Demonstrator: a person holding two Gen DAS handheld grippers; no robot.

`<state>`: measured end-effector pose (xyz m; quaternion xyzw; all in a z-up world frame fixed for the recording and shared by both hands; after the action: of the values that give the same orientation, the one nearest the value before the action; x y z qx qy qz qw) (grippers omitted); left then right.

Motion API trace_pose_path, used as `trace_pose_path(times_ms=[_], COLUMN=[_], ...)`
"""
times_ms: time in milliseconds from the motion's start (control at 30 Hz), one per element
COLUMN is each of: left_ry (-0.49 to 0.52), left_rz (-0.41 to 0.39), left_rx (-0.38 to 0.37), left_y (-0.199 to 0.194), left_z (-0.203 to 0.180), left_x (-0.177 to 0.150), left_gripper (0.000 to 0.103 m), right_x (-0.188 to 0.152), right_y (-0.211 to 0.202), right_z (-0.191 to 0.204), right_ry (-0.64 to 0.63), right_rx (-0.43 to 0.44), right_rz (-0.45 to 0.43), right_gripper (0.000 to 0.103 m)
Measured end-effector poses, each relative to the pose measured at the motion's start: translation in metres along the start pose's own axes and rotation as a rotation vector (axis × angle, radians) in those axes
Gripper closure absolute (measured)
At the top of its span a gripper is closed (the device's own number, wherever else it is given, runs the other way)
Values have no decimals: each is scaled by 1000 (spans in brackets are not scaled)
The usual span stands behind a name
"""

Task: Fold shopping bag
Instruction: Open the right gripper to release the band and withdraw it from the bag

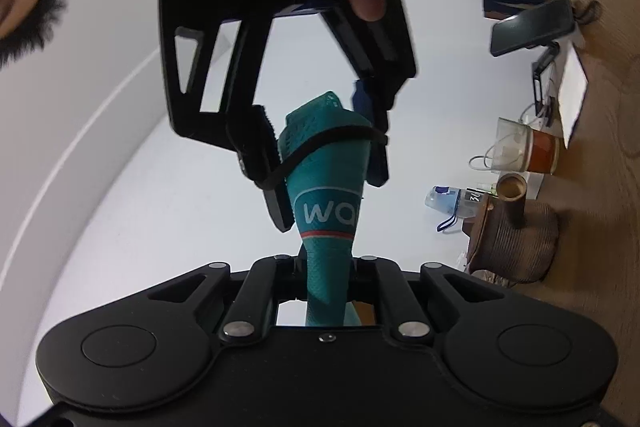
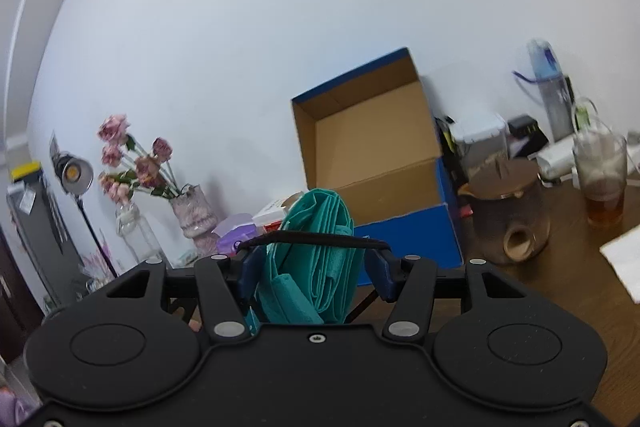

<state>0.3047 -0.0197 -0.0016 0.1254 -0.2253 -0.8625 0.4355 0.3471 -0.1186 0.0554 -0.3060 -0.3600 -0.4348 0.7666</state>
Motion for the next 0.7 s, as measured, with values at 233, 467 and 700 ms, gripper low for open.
trace_pose_path(times_ms=[233,467,700], left_ry=[52,113,122], left_rz=[-108,-236,-243], left_rx=[-5,-14,-23], left_y=[-14,-34,-37], left_z=[-4,-11,-17], left_x=[3,11,21], left_gripper=[93,93,93], right_x=[-7,-11,-21], right_y=[-2,-5,-4], right_z=[23,37,49], right_ry=[-348,-569,-735], right_rx=[-36,71,167], right_rz=[22,227,499], right_gripper=[42,40,39])
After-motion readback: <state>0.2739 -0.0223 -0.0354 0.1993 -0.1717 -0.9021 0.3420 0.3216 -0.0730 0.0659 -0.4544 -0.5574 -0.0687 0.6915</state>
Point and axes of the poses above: each gripper's, at about its wrist camera, not at the fingertips, and y roughly the way its jaws point, z to its left, x to its top, the point moved 10 cm from there along y, roughly the way its jaws point, and after that the axes turned 11 degrees about y, right-handed, at the moved point
